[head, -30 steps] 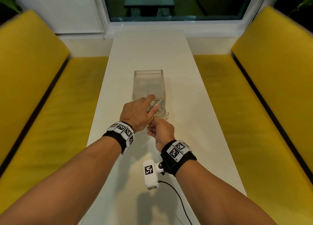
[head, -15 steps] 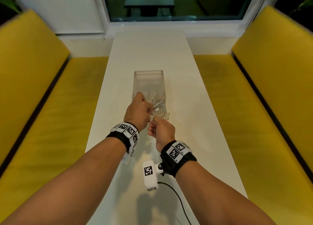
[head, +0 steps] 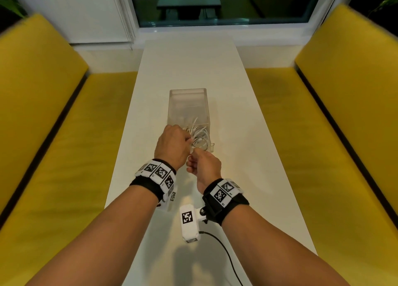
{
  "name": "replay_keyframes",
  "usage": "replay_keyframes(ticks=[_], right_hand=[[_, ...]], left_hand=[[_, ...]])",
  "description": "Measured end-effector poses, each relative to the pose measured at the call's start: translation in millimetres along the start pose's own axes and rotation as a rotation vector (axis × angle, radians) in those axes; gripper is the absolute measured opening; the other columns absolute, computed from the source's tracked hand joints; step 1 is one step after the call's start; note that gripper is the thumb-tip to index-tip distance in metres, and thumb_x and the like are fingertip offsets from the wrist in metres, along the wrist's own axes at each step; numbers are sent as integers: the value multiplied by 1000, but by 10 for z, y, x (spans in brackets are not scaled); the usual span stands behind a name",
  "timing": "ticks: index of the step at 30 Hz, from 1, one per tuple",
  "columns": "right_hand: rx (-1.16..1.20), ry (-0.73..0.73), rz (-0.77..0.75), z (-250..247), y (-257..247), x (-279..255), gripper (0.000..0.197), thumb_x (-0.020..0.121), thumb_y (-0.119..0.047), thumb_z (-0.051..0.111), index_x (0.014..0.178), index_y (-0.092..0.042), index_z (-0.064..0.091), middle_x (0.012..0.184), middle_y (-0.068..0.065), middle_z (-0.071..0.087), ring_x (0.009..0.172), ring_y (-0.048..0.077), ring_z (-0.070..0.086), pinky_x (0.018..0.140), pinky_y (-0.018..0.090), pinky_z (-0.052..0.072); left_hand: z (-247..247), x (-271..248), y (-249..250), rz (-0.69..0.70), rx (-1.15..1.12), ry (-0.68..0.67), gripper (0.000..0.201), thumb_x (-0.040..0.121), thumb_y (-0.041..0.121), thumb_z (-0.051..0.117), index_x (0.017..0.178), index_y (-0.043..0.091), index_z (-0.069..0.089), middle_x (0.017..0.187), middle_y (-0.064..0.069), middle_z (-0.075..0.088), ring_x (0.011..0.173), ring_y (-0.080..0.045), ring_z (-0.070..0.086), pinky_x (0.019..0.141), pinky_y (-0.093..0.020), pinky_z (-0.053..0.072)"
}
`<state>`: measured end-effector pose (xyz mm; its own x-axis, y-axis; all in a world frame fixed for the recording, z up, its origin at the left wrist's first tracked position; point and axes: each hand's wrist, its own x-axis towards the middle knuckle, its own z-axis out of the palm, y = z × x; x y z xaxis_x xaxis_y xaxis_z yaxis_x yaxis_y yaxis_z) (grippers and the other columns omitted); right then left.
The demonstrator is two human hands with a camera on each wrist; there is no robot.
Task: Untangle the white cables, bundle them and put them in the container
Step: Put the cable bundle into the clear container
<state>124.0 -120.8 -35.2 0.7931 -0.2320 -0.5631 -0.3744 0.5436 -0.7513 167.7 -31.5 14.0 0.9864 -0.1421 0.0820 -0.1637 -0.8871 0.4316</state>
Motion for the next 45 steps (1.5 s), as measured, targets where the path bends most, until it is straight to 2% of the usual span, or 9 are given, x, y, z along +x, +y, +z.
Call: replay_keyframes(ticks=[6,9,12,18,25,30,37,41,45], right_hand=[[-13,6,1,19,16,-14,9,82,-4,62,90,-3,65,63,6,59,55,17,54,52,27,46],[-15,19,2,15,28,-13,7,82,-4,61,88,-3,65,64,6,59,56,17,54,53,27,47],[-17,34,-8,29,28,1,4,82,-4,60,83,-5,64,64,6,59,57,18,54,53,28,47],[-29,44,0,81,39,19,3,83,-6,61,82,-6,64,61,4,60,55,17,54,53,27,46],[-23,31,-12,74,52,9,9,83,-8,62,87,-4,68,66,6,62,60,20,56,56,30,46],[-30,24,-24,41,30,-3,8,87,-7,62,80,-7,66,69,8,64,61,20,57,58,32,47],[-42,29,-13,55,60,26,6,85,-6,62,81,-6,66,72,11,67,67,23,60,63,35,50],[-53,7,-11,33,67,40,6,85,-11,66,80,-8,64,71,9,65,60,19,56,54,29,45],[-63,12,-10,25,55,46,6,87,-11,63,83,-7,65,70,8,64,58,18,56,53,28,45]], left_hand=[[-132,-27,-97,-63,-17,-54,31,85,17,79,116,13,75,120,-9,71,108,-28,69,91,-35,55],[-134,9,-44,-82,65,-84,1,81,11,76,81,11,77,87,-9,73,83,-31,69,71,-33,55],[-122,107,47,-66,153,-114,24,80,2,68,59,9,60,59,-6,56,61,-29,59,56,-32,44],[-157,214,-13,-52,55,-71,3,81,9,73,82,6,74,82,-11,71,78,-31,67,68,-35,55],[-304,121,-189,71,-72,-151,21,94,36,68,107,23,78,98,1,78,93,-19,70,84,-33,54],[-245,239,142,-36,113,-150,48,73,67,77,71,19,73,66,3,69,66,-17,66,61,-30,52],[-12,305,227,-79,215,-45,39,82,53,75,78,16,63,83,-3,67,81,-26,65,63,-32,44],[50,306,99,-117,114,-38,45,82,47,78,58,15,57,74,-4,62,74,-25,63,61,-33,48],[55,375,124,-152,86,-33,39,86,44,76,68,11,65,76,-5,66,68,-24,59,60,-31,42]])
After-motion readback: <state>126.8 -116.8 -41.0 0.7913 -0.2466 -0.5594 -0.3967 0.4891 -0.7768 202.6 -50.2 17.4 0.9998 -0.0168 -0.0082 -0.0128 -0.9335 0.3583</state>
